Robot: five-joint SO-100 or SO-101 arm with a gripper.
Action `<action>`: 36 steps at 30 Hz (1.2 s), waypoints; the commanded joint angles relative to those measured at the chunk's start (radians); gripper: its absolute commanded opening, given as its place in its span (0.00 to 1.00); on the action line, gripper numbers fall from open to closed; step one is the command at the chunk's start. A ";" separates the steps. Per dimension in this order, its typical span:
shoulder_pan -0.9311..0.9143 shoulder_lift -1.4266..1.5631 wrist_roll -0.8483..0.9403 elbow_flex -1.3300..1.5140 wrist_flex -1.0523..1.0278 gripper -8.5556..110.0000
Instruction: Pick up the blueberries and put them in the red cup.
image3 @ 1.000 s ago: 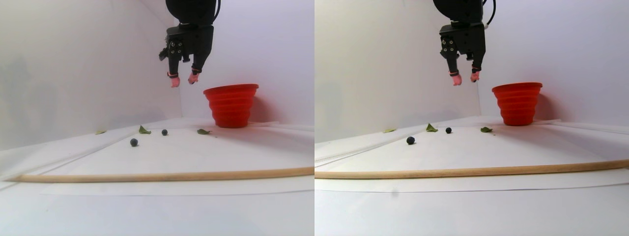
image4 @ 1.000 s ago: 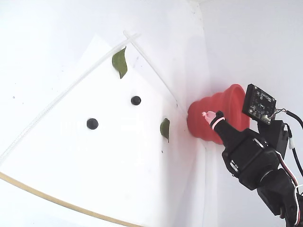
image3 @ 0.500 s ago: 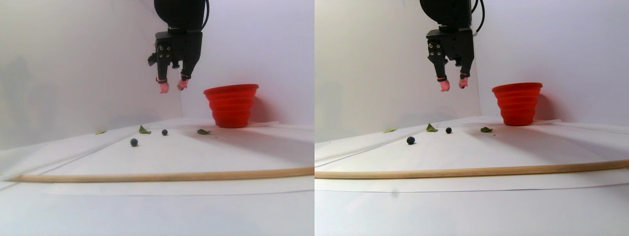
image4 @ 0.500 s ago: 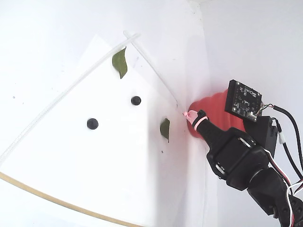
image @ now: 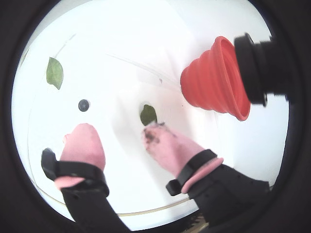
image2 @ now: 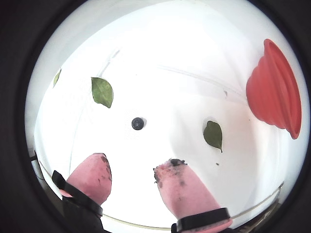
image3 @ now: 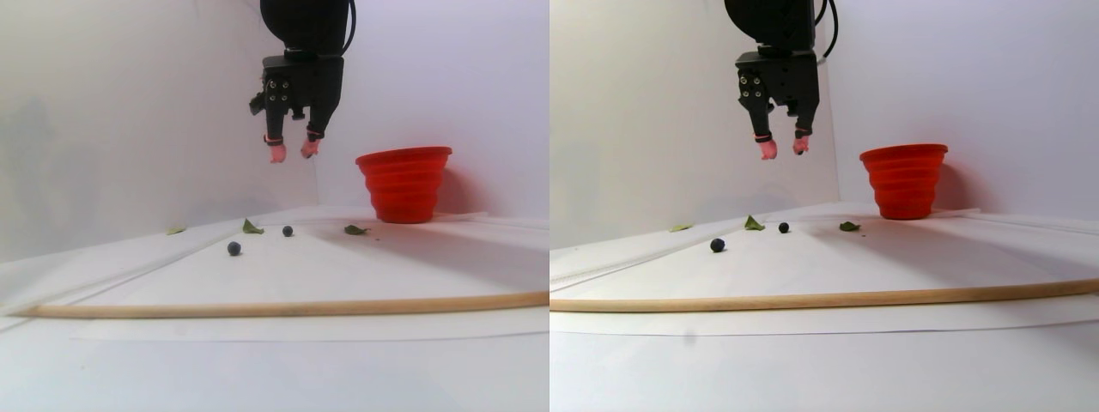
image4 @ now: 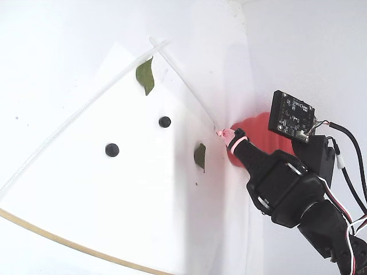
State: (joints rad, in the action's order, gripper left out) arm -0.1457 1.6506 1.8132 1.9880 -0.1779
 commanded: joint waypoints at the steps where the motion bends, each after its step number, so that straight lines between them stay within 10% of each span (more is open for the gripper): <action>1: 0.021 0.049 -0.017 -0.015 0.040 0.22; 36: 0.038 -0.213 0.006 -0.057 0.210 0.22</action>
State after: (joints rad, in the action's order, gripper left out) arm -0.1197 1.4205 1.8070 1.9896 0.0015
